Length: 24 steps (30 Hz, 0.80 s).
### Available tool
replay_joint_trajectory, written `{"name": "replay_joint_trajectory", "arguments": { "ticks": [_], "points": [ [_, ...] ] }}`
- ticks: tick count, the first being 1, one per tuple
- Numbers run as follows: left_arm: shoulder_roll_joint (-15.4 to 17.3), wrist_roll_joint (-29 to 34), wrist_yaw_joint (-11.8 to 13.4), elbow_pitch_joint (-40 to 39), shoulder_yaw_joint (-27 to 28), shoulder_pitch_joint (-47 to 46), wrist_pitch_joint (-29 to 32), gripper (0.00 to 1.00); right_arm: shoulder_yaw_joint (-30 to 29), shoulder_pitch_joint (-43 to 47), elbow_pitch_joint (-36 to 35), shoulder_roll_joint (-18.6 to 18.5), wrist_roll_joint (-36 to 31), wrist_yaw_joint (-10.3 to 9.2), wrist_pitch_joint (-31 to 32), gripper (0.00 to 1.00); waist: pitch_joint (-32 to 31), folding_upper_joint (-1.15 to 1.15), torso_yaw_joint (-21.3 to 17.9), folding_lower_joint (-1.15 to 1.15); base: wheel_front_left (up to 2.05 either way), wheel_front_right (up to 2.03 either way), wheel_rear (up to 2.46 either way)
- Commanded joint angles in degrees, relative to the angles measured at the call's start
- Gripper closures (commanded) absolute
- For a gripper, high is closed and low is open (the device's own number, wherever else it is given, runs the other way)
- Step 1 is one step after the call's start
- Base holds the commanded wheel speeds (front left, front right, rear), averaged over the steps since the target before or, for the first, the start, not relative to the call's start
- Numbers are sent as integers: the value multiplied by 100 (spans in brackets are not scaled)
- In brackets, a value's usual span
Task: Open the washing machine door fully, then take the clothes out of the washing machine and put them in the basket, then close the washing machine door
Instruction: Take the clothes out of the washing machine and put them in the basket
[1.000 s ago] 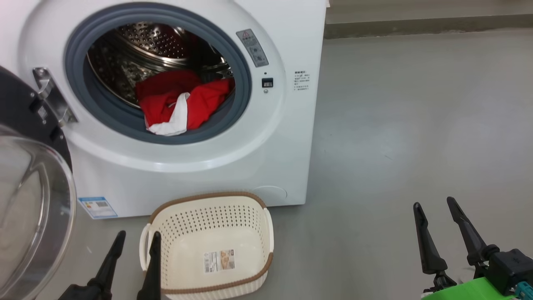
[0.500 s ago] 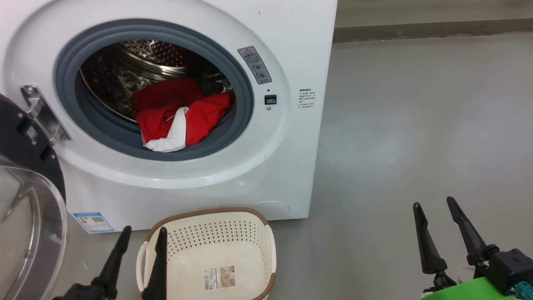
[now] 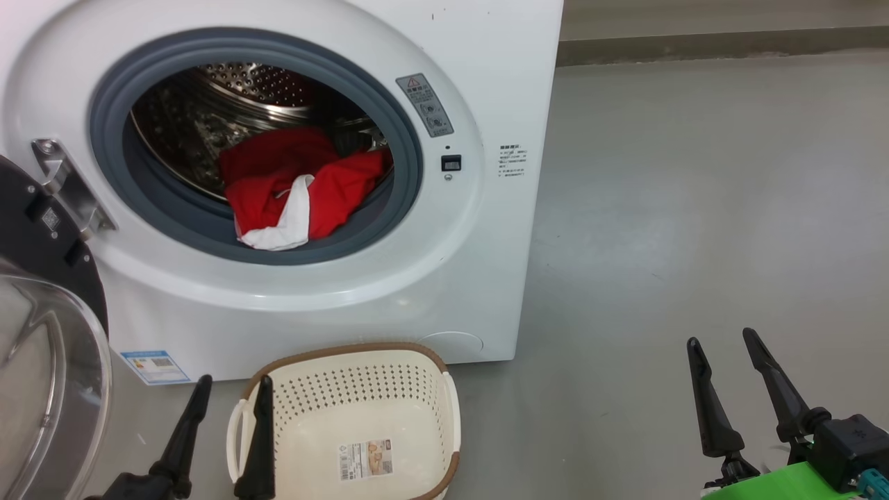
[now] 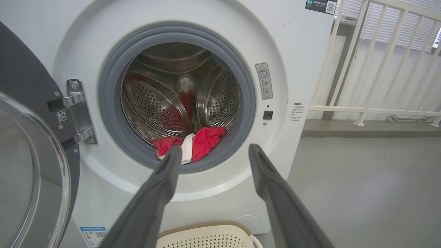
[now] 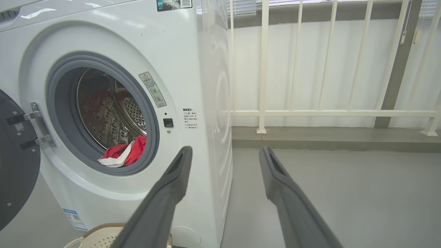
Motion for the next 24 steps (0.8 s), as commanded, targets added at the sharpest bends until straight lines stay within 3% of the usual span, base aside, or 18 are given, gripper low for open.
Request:
{"name": "replay_joint_trajectory", "arguments": {
  "ticks": [1, 24],
  "points": [
    [38, 25, 41, -159, 194, -141, -25, 0, 154, -172, -145, -77, 37, 36, -37, 0, 13, 0, 4, 0, 0, 0, 0],
    [-91, -141, 68, 193, 115, -812, 25, 0, 161, -370, -237, -77, 1, 36, -37, 0, 598, 0, 228, 0, 0, 0, 0]
  ]
}}
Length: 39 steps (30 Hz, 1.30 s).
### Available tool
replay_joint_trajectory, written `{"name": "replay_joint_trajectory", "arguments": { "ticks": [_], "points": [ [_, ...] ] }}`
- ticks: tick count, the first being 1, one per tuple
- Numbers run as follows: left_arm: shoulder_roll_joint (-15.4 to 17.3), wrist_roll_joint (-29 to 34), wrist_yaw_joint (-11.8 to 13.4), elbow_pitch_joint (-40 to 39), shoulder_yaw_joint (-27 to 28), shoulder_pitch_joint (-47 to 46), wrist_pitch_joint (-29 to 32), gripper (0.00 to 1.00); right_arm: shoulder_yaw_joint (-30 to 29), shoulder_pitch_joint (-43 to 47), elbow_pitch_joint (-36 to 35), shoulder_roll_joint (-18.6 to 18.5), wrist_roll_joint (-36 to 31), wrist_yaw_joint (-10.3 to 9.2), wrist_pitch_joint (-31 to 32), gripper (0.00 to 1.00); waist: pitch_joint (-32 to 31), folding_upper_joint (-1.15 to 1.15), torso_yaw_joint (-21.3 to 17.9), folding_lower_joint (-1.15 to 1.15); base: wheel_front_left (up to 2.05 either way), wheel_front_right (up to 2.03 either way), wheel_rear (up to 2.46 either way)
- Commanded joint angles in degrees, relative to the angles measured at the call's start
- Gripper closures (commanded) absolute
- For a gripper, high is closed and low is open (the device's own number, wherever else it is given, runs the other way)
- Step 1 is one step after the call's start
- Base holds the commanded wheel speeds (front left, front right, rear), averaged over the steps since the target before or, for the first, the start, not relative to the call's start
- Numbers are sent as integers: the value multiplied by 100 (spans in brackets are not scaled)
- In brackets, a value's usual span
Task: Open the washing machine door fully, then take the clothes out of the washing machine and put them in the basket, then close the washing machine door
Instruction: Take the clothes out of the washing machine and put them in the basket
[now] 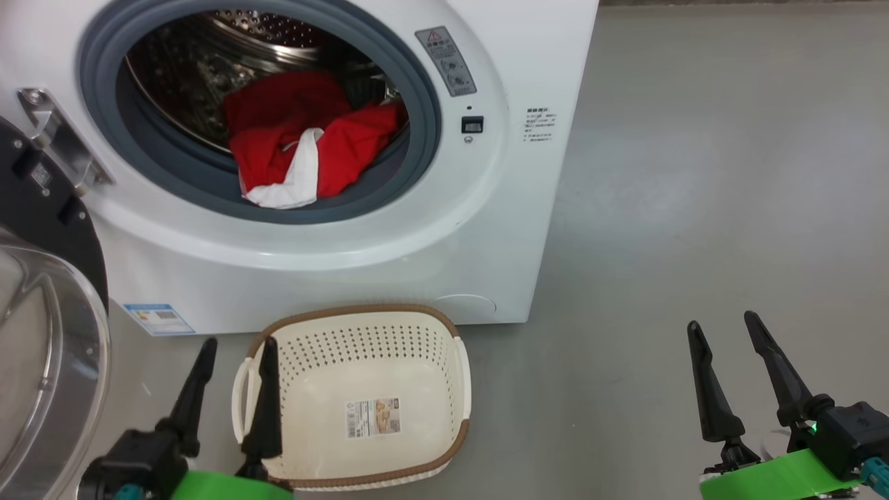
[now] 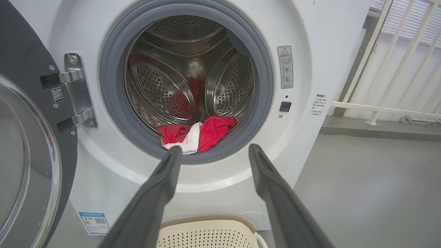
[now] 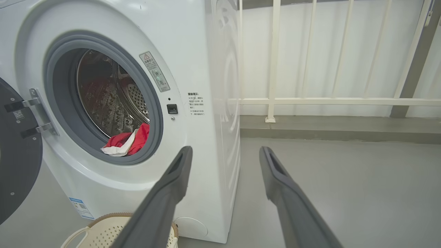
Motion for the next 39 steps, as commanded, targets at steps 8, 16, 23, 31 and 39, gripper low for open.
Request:
{"name": "replay_joint_trajectory", "arguments": {
  "ticks": [8, 16, 23, 31, 39],
  "points": [
    [62, -47, -36, 443, 177, -1028, -35, 0, 195, -341, -167, -77, -38, 36, -37, 0, 354, 0, 4, 0, 0, 0, 0],
    [100, -58, -81, 900, 213, -1732, -53, 0, 230, -463, -151, -77, 2, 36, -37, 0, 633, 0, -99, 0, 0, 0, 0],
    [216, -31, -131, 1354, 240, -2462, -54, 0, 257, -648, -165, -77, 29, 36, -37, 0, 1010, 0, -222, 0, 0, 0, 0],
    [276, -102, -166, 2129, 344, -3584, -65, 0, 367, -933, -146, -77, 5, 36, -37, 0, 1466, 0, -396, 0, 0, 0, 0],
    [419, -80, -262, 2943, 334, -4491, -72, 0, 406, -1140, -135, -77, -16, 36, -37, 0, 1850, 0, -548, 0, 0, 0, 0]
  ]
}}
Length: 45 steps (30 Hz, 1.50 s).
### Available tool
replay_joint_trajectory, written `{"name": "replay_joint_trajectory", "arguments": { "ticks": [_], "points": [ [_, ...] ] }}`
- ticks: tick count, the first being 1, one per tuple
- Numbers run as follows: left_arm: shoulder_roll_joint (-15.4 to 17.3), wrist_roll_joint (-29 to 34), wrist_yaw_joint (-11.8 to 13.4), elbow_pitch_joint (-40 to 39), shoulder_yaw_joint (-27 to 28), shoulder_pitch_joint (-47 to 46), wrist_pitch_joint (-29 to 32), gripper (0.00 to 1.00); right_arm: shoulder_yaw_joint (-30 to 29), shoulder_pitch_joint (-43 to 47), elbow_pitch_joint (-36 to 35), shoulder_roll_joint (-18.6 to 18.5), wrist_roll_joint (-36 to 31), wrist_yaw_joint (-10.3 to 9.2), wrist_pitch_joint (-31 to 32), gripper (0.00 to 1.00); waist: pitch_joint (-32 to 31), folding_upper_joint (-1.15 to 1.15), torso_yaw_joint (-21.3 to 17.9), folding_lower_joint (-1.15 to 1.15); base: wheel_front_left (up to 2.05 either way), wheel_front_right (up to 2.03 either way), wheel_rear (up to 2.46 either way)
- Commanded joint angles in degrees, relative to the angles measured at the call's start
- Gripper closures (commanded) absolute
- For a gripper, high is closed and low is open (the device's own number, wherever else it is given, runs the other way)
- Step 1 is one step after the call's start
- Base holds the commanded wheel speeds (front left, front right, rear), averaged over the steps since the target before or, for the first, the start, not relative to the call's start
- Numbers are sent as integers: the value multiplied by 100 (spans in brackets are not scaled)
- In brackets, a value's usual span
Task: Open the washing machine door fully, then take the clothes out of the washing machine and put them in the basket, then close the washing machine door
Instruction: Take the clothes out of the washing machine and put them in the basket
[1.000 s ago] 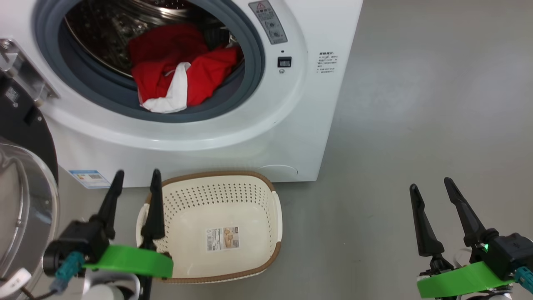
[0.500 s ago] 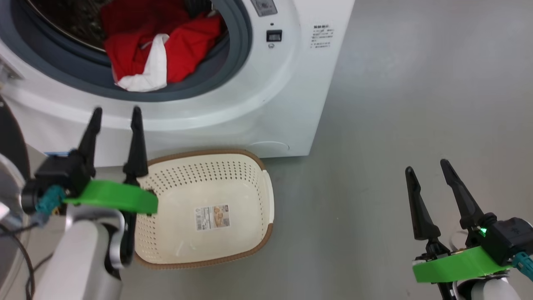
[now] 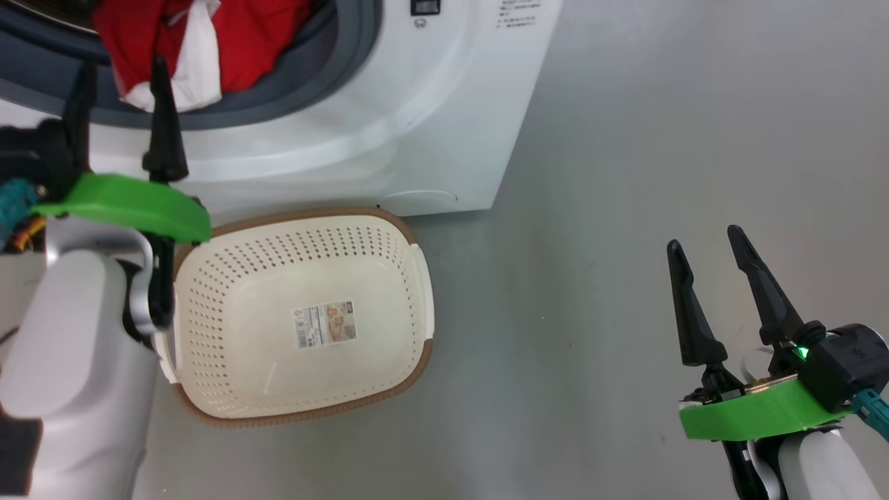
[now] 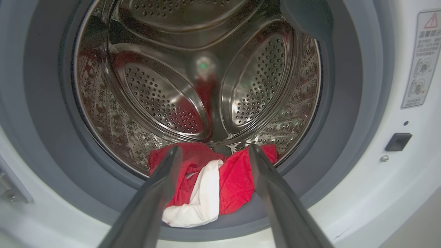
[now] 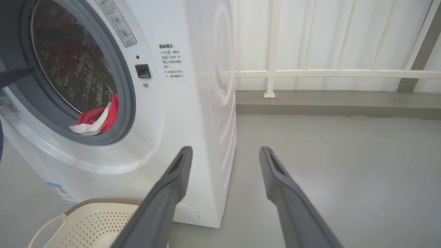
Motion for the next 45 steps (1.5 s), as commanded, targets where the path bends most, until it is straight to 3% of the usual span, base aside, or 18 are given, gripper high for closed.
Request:
{"name": "replay_joint_trajectory", "arguments": {
  "ticks": [1, 17, 33, 45],
  "points": [
    [264, 33, -66, 81, 159, -307, -64, 0, 154, -116, -124, -64, -7, 36, -37, 0, 196, 0, -126, 0, 0, 0, 0],
    [568, 206, -25, 1815, 93, -2026, -35, 0, 329, -416, -112, -64, 23, 36, -37, 0, 774, 0, -499, 0, 0, 0, 0],
    [935, 511, 295, 3223, -210, -2920, 459, 0, 495, -531, -39, -64, 197, 36, -37, 0, 1054, 0, -863, 0, 0, 0, 0],
    [1186, 537, 375, 3926, -350, -3113, 1105, 0, 623, -535, 14, -64, 294, 36, -37, 0, 1145, 0, -1063, 0, 0, 0, 0]
  ]
}}
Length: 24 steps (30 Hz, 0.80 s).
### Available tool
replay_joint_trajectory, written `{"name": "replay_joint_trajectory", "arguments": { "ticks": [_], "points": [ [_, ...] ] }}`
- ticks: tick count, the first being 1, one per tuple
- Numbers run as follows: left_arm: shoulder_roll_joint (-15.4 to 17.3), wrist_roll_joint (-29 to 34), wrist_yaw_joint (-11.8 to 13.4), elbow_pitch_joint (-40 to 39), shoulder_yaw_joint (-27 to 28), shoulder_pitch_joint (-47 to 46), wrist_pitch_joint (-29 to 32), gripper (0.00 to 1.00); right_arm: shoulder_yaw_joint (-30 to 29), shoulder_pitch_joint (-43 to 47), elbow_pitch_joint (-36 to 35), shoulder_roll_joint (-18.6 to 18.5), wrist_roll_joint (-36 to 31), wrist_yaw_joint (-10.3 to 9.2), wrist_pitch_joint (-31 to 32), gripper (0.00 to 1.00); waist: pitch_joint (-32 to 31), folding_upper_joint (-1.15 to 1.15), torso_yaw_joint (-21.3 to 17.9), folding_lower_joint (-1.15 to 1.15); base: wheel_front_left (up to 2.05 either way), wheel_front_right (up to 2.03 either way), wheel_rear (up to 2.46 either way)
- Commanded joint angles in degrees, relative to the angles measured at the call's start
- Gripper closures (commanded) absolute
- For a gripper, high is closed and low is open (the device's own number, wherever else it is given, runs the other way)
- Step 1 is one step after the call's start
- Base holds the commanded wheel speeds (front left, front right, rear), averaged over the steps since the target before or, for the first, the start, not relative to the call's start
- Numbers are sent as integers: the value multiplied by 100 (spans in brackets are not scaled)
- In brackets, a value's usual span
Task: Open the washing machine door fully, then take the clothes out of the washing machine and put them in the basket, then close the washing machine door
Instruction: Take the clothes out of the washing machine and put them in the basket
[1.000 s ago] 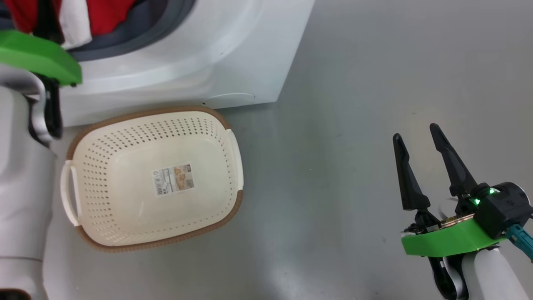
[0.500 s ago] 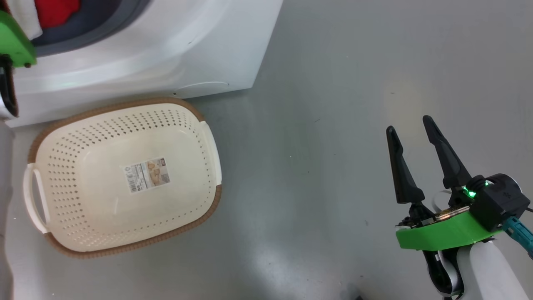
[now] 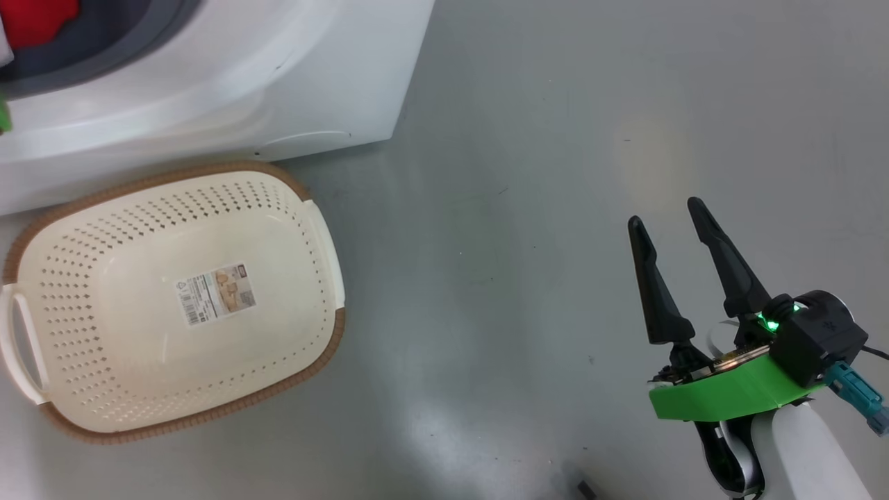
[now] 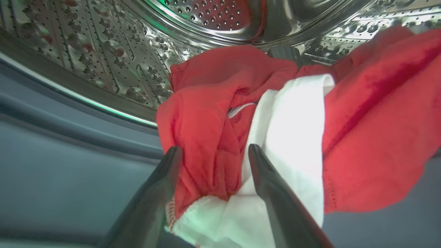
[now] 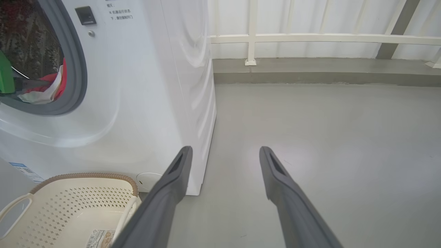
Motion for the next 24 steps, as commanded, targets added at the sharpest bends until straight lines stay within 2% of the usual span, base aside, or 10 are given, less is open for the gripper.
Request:
{"name": "replay_joint_trajectory", "arguments": {
  "ticks": [1, 8, 19, 20, 21, 22, 23, 24],
  "points": [
    [364, 104, 75, -58, -11, -58, 33, 0, 151, -37, -107, -59, 90, 36, -36, 0, 16, 0, -29, 0, 0, 0, 0],
    [470, 202, 201, 50, -168, -36, 181, 0, 226, -38, -99, -59, 131, 36, -36, 0, 72, 0, -100, 0, 0, 0, 0],
    [600, 274, 260, 121, -348, -47, 430, 0, 268, -26, -103, -59, 202, 36, -36, 0, 150, 0, -172, 0, 0, 0, 0],
    [606, 278, 262, 125, -363, -45, 440, 10, 265, -28, -105, -59, 207, 36, -36, 0, 155, 0, -171, 0, 0, 0, 0],
    [609, 277, 263, 128, -375, -43, 445, 45, 261, -32, -107, -59, 209, 36, -36, 0, 162, 0, -168, 0, 0, 0, 0],
    [607, 274, 259, 130, -385, -41, 443, 63, 258, -36, -108, -59, 211, 36, -36, 0, 168, 0, -164, 0, 0, 0, 0],
    [603, 271, 245, 130, -397, -40, 429, 94, 255, -41, -107, -59, 210, 36, -36, 0, 174, 0, -159, 0, 0, 0, 0],
    [593, 257, 225, 129, -399, -41, 406, 100, 249, -46, -109, -59, 208, 36, -36, 0, 181, 0, -152, 0, 0, 0, 0]
  ]
}}
